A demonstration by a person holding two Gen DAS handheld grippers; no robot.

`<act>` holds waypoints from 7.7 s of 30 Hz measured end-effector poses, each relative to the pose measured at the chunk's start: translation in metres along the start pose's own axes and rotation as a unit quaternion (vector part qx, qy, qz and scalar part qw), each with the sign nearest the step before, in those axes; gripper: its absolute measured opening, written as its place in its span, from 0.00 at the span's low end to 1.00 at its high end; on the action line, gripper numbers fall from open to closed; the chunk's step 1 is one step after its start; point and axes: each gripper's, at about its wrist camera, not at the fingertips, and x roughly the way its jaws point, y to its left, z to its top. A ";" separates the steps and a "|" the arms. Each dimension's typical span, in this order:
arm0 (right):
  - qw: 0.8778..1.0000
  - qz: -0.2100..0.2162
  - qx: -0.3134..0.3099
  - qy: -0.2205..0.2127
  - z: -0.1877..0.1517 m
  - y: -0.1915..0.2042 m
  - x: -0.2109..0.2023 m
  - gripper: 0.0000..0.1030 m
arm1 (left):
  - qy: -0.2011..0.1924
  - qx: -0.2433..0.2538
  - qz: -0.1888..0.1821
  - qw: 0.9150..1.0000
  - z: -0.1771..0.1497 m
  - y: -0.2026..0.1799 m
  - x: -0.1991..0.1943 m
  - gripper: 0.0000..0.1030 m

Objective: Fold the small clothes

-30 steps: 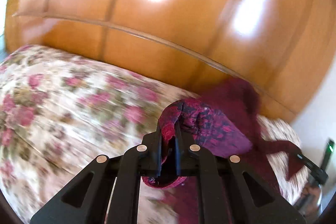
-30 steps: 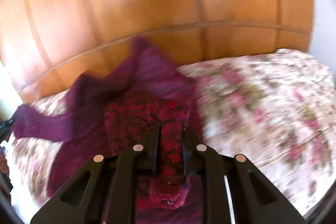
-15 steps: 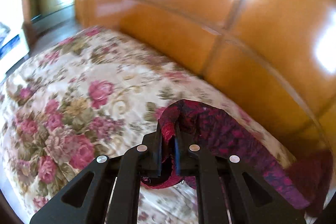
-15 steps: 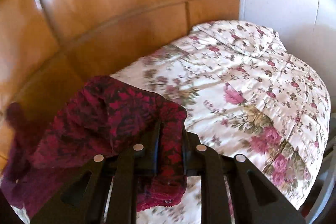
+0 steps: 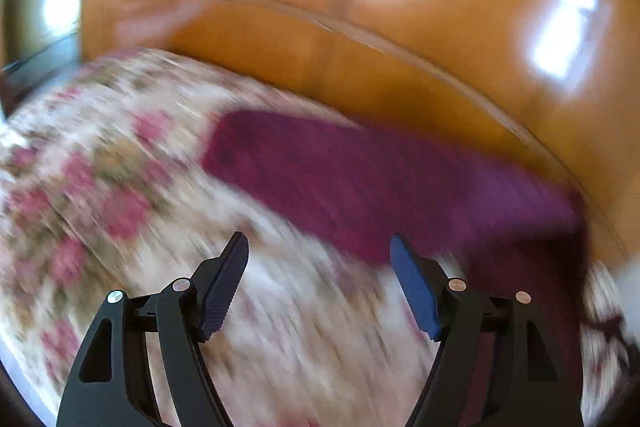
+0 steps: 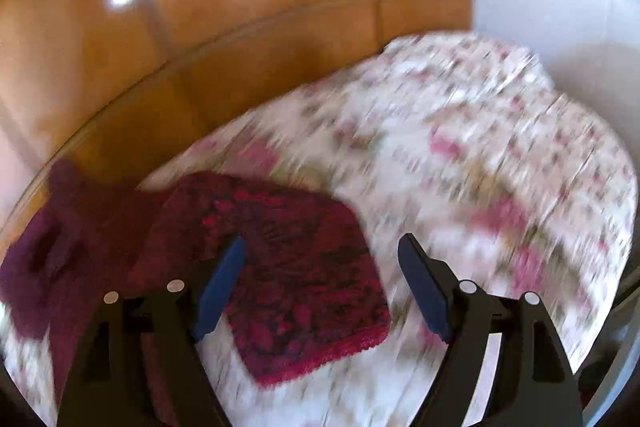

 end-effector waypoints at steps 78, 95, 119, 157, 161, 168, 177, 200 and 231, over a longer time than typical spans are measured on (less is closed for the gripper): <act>0.986 -0.130 -0.024 -0.102 0.071 -0.084 -0.027 0.10 | 0.091 0.290 -0.154 0.940 -0.025 -0.407 0.175 0.42; 0.966 -0.252 -0.008 -0.062 0.126 -0.109 0.068 0.64 | 0.059 0.160 -0.067 0.983 0.034 -0.300 0.169 0.54; 0.958 0.122 -0.259 0.008 -0.101 0.235 0.036 0.92 | 0.006 -0.157 0.058 0.986 0.027 0.091 0.055 0.75; 0.962 0.081 -0.260 0.037 -0.133 0.248 0.072 0.97 | -0.041 -0.219 0.196 0.955 0.024 0.155 0.057 0.56; 0.963 0.097 -0.246 0.045 -0.124 0.240 0.064 0.97 | -0.043 -0.176 0.134 0.974 0.004 0.115 0.026 0.57; 0.980 0.084 -0.178 0.032 -0.103 0.161 0.022 0.97 | 0.055 -0.032 -0.103 0.993 -0.079 0.014 -0.003 0.59; 0.980 0.105 -0.123 0.113 -0.139 0.066 -0.006 0.68 | 0.182 0.025 -0.222 0.958 -0.170 -0.055 -0.004 0.55; 0.965 0.183 -0.132 0.135 -0.162 0.041 -0.047 0.62 | 0.114 0.094 -0.124 0.981 -0.152 -0.082 -0.032 0.44; 0.977 -0.023 0.211 -0.020 0.045 -0.170 0.088 0.09 | 0.120 0.166 -0.120 0.971 -0.169 -0.167 0.042 0.65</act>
